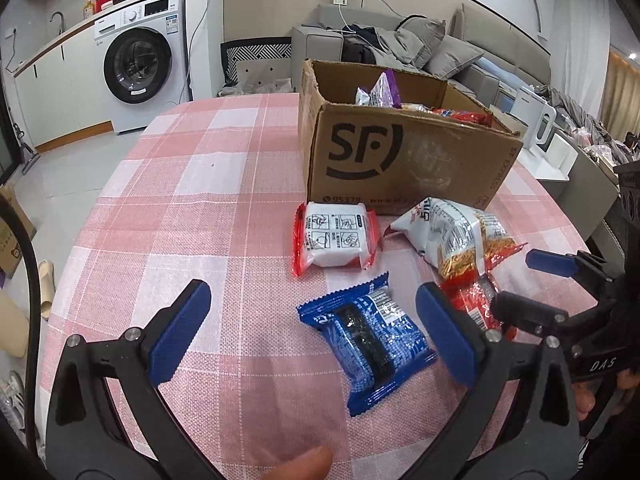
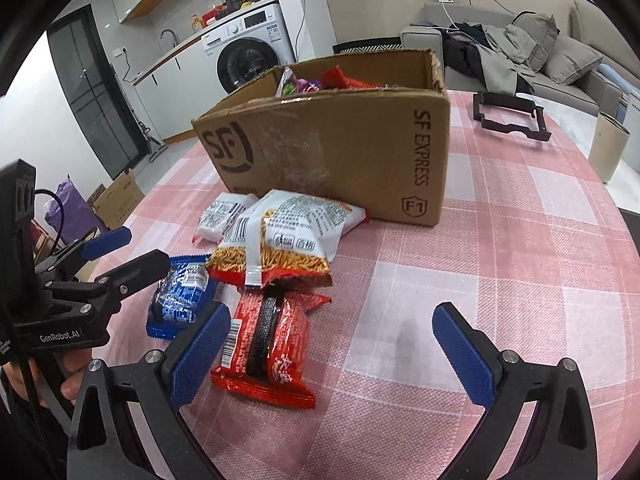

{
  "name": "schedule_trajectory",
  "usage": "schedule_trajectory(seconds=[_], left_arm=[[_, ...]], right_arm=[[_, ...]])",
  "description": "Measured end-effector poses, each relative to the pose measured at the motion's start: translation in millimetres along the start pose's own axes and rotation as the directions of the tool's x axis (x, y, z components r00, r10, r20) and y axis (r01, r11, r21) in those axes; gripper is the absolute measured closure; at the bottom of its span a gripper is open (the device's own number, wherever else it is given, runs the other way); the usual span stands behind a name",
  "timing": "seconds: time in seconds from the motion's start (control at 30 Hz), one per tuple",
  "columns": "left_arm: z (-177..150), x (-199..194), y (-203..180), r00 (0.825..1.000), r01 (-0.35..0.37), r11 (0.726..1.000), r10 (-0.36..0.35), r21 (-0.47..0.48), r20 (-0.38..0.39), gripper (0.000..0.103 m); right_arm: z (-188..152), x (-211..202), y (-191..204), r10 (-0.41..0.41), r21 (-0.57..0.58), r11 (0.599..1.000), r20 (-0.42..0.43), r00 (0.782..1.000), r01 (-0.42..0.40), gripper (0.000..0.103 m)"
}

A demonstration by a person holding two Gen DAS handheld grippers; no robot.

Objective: Organize snacks
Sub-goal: 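Grasp the blue biscuit packet with the left tool while the right tool grasps the red noodle packet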

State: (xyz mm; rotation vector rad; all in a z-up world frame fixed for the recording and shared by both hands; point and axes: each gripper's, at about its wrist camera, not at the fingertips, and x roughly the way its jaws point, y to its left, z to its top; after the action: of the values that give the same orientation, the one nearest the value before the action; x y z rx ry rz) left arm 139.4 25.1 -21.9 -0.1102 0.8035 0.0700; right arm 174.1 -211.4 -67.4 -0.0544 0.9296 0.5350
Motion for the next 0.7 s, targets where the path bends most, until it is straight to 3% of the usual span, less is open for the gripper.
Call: schedule_trajectory(seconds=[0.5,0.7], left_arm=[[-7,9,5,0.999,-0.015,1.0,0.016,0.018,-0.04,0.001],[-10,12,12,0.998,-0.006,1.0,0.006,-0.011,-0.056,0.001]], right_arm=[[-9,14,19,-0.002,-0.056,0.998,-0.049,0.999,-0.001,0.0],[-8,21,26,-0.083,-0.101,0.992,-0.059,0.995,0.077,0.0]])
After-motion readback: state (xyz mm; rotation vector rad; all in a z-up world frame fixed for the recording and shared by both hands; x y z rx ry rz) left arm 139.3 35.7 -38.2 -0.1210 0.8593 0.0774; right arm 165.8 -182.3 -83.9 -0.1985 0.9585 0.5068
